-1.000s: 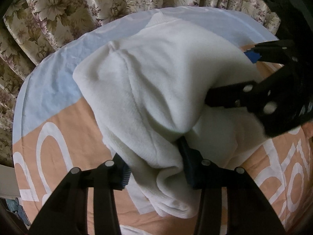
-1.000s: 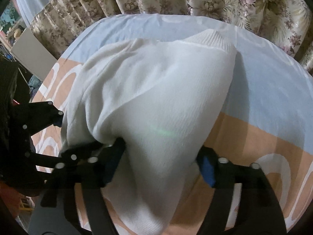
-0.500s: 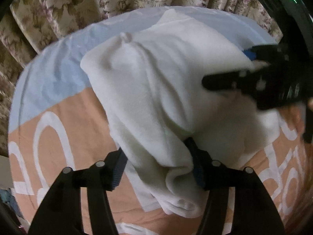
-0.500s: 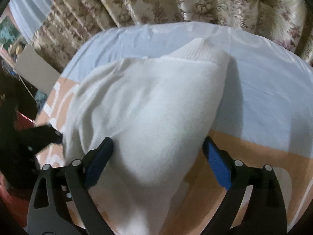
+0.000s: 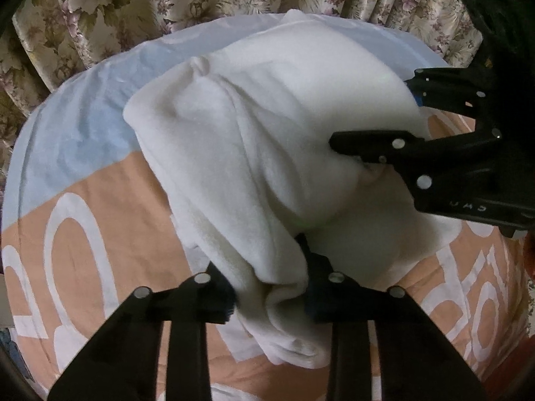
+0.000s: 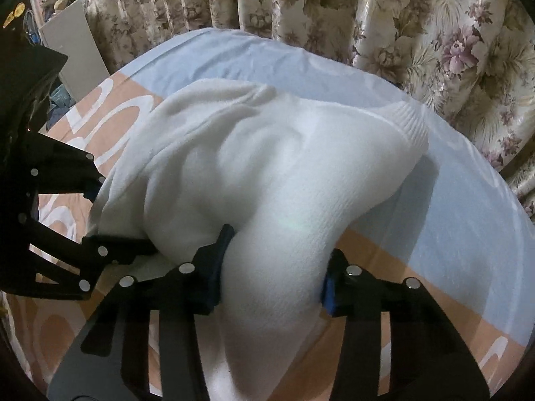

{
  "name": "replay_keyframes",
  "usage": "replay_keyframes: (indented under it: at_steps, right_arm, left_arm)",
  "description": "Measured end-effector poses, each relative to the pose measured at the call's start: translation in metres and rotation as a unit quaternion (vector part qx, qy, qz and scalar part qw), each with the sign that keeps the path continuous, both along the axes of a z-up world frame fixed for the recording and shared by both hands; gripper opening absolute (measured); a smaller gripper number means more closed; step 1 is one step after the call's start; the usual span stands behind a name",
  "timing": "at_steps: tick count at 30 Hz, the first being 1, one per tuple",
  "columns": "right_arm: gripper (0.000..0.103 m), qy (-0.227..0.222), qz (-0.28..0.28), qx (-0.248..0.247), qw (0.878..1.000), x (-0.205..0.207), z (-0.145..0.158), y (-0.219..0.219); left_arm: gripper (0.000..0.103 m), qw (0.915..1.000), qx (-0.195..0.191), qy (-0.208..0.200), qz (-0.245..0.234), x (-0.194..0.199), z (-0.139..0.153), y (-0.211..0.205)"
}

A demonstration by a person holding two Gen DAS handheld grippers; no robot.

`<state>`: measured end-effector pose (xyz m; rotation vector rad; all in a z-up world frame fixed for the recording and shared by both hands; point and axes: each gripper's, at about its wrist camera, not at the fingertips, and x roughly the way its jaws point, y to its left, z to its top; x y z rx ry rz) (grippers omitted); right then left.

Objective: Fold small clothes

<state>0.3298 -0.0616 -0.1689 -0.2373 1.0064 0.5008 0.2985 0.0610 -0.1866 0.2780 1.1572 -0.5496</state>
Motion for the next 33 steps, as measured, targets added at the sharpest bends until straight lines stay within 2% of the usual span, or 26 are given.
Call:
replay_keyframes:
  at_steps: [4,9,12,18,21,24,28,30,33]
  right_arm:
    - [0.039,-0.024,-0.002,0.014,1.000,-0.008,0.008,-0.002]
    - [0.039,-0.050,0.005,0.047,0.998,-0.024,0.035,-0.007]
    - [0.038,-0.066,0.005,0.063,0.996,-0.041,0.053,-0.013]
    - [0.038,-0.076,0.006,0.093,0.993,-0.099,0.081,-0.044]
    - [0.039,-0.065,0.004,0.103,0.993,-0.132,0.082,-0.065]
    - [0.039,-0.041,-0.001,0.099,0.994,-0.153,0.065,-0.087]
    - [0.039,-0.011,-0.003,0.062,0.998,-0.167,0.026,-0.099]
    - [0.040,-0.009,-0.004,0.048,0.999,-0.170,0.011,-0.100]
    - [0.042,-0.021,-0.006,0.039,0.999,-0.175,0.006,-0.100]
  left_arm:
    - [0.023,0.9999,0.007,-0.010,0.009,-0.007,0.010,-0.001]
    - [0.022,0.9990,0.018,-0.036,0.019,-0.033,0.043,-0.008]
    - [0.022,0.9988,0.015,-0.041,0.022,-0.055,0.059,-0.014]
    - [0.022,0.9984,0.020,-0.050,0.020,-0.127,0.083,-0.047]
    - [0.022,0.9992,0.013,-0.033,0.019,-0.157,0.074,-0.066]
    - [0.022,0.9996,0.017,-0.009,0.020,-0.172,0.042,-0.089]
    - [0.024,0.9987,0.044,-0.007,0.026,-0.170,0.008,-0.100]
    - [0.024,0.9986,0.044,-0.009,0.028,-0.168,0.004,-0.100]
    - [0.027,0.9984,0.048,-0.015,0.027,-0.169,0.002,-0.101]
